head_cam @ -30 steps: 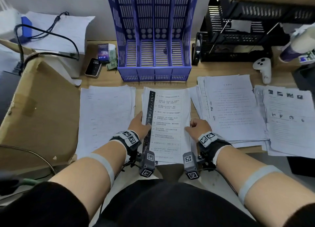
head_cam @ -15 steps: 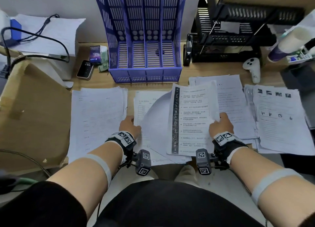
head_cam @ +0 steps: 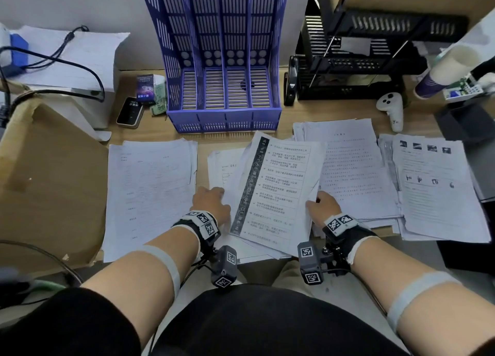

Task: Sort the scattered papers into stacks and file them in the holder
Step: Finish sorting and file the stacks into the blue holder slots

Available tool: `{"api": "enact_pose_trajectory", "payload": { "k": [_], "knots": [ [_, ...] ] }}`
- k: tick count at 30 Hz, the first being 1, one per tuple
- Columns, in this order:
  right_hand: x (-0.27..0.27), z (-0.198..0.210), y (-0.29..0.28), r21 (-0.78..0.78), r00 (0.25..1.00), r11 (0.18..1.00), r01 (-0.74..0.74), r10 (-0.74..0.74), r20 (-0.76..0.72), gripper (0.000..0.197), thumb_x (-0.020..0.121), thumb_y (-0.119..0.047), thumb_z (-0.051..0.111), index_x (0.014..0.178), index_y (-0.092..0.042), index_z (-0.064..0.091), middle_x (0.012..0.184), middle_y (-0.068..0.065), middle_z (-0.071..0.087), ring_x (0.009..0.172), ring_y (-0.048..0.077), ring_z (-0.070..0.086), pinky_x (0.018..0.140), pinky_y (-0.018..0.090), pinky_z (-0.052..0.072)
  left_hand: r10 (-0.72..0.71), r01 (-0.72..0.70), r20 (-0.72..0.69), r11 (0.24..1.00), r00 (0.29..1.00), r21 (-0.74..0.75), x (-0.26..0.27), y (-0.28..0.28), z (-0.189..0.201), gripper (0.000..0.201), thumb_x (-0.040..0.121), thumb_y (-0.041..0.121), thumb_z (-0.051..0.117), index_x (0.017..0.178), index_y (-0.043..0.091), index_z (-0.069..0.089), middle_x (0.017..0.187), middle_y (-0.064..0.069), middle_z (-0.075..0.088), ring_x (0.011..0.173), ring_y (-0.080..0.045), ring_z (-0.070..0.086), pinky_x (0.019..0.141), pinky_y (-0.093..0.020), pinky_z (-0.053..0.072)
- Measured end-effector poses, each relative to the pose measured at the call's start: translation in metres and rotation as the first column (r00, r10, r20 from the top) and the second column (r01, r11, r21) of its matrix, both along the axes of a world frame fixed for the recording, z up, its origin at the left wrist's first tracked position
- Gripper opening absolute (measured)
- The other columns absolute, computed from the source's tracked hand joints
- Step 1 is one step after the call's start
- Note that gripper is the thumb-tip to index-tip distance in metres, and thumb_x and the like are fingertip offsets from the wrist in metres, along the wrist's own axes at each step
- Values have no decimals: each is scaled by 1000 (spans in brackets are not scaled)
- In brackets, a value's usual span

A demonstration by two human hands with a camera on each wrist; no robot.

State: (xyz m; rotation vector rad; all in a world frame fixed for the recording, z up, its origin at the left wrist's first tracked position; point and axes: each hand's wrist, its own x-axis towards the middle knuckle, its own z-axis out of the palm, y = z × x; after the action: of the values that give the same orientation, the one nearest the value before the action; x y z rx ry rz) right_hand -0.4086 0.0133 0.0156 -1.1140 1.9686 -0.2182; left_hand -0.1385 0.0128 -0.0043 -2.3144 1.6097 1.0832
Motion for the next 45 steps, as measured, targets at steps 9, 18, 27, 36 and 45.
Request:
{"api": "enact_pose_trajectory", "payload": {
  "k": [9, 18, 27, 36, 45],
  "knots": [
    [13, 2, 6, 5, 996, 996, 92, -92, -23, 37, 89, -5, 50, 124, -8, 41, 101, 9, 58, 85, 27, 53, 73, 30, 42, -11, 45, -315, 994, 949, 102, -5, 11, -1, 27, 88, 15, 60, 108, 25, 75, 113, 1, 73, 94, -16, 66, 75, -21, 48],
    [-10, 0, -11, -17, 967, 991, 132, -133, -217, 33, 82, -5, 47, 111, 2, 59, 113, 21, 61, 88, 34, 61, 68, 30, 46, 131, -140, -161, 989, 978, -48, 10, 1, -3, 37, 78, 12, 58, 112, -4, 58, 113, -28, 59, 100, -40, 61, 88, -44, 52],
    [3, -16, -5, 167, 995, 984, -59, 71, -65, 36, 79, -11, 42, 110, -5, 59, 103, 12, 66, 92, 29, 62, 66, 28, 47, 247, -257, -407, 966, 879, 31, 5, -1, 2, 45, 95, 6, 49, 139, 16, 54, 133, -7, 59, 74, -12, 61, 59, -12, 46],
    [9, -11, 2, 101, 996, 995, 0, 9, -93, 49, 85, -10, 50, 133, -7, 40, 110, 11, 61, 88, 26, 55, 76, 32, 47, 393, -387, -531, 913, 750, 130, -3, 2, 0, 51, 87, 5, 61, 134, 14, 46, 88, 0, 55, 77, -16, 54, 73, -33, 51],
    [12, -2, -1, 51, 978, 990, -131, 137, -157, 20, 88, -5, 42, 96, -8, 60, 89, 7, 61, 79, 26, 55, 73, 27, 41, 304, -324, -176, 940, 936, -105, 14, 2, -2, 46, 80, 9, 64, 125, 16, 59, 125, -11, 58, 106, -27, 62, 92, -33, 53]
  ]
}}
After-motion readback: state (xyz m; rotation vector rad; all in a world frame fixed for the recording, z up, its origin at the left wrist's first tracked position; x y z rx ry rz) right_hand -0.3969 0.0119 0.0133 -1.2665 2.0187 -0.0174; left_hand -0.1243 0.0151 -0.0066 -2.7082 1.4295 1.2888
